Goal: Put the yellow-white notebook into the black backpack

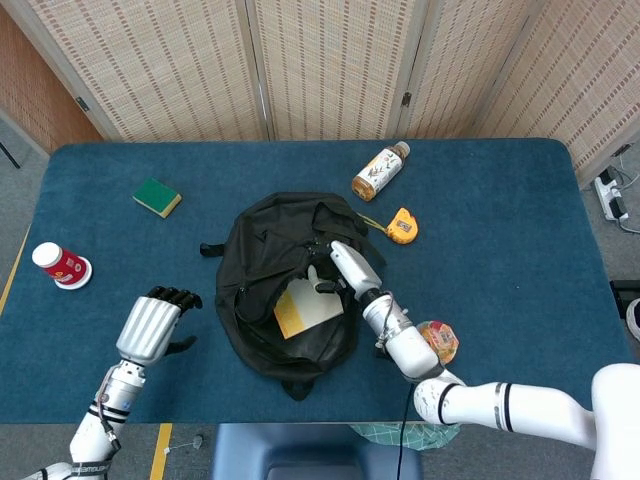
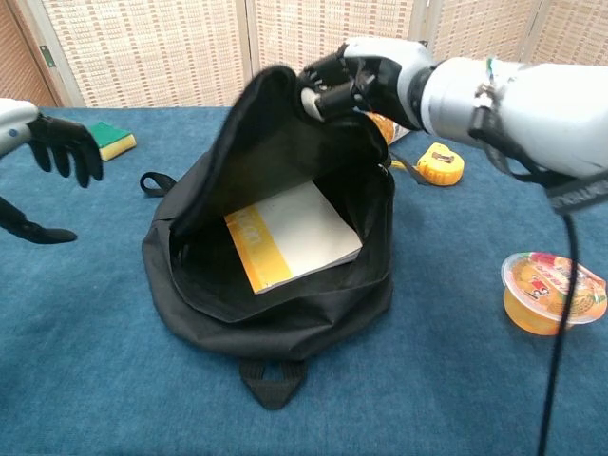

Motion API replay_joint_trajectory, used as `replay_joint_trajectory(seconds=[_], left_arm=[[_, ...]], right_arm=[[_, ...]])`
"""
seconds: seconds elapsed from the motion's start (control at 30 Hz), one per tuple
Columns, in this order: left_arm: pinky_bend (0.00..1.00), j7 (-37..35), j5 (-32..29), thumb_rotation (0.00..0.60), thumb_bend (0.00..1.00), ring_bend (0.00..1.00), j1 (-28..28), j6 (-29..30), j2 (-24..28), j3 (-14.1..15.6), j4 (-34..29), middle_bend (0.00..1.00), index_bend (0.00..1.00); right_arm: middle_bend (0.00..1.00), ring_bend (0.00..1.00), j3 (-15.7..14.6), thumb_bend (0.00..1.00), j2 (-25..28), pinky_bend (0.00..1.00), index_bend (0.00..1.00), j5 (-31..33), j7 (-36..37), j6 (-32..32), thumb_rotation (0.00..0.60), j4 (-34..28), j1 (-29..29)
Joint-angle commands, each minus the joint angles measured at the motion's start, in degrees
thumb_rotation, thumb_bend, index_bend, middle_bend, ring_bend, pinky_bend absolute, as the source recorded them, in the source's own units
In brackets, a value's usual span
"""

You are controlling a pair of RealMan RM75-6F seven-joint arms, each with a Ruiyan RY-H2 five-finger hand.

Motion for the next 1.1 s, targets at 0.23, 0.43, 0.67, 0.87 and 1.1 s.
replay_joint_trajectory(seconds=[0.23, 0.43, 0.67, 0.87, 1.1], left_arm=[[0.43, -5.1, -5.0, 0.6, 0.14, 0.45, 2.8, 0.1, 3.2, -1.9, 2.6, 0.5, 0.46], [0.41, -7.9, -8.3, 0.6, 0.14, 0.45, 4.2, -0.1, 4.0, -3.2, 4.9, 0.5, 0.45], [0.4, -8.5, -9.8, 0.6, 0.14, 0.45, 6.3, 2.1, 3.5, -4.0, 8.7, 0.5, 0.46], [0.33, -7.9, -9.1, 0.6, 0.14, 0.42, 8.8, 5.3, 3.7, -3.3, 10.5, 0.48, 0.45], [0.27, -11.1, -6.7, 0.6, 0.14, 0.35, 11.7, 7.6, 6.1, -2.3, 10.3, 0.39, 0.37]], right_arm=[[0.0, 0.0, -6.1, 0.12, 12.8, 0.0, 0.0, -11.8, 2.2, -5.6, 0.6, -8.2, -5.6], [0.03, 0.06, -7.2, 0.16, 18.4, 0.0, 0.02, -17.7, 4.4, 0.0, 0.6, -10.3, -10.8], [0.26, 0.24, -10.7, 0.37, 20.4, 0.22, 0.43, -22.4, -1.9, 13.3, 0.6, -8.2, -17.9], [0.26, 0.23, -15.6, 0.34, 22.9, 0.22, 0.35, -27.1, -6.8, 23.0, 0.6, -5.7, -25.1], [0.08, 0.08, -19.8, 0.3, 25.6, 0.07, 0.02, -31.1, -3.0, 29.6, 0.6, -2.1, -32.5]])
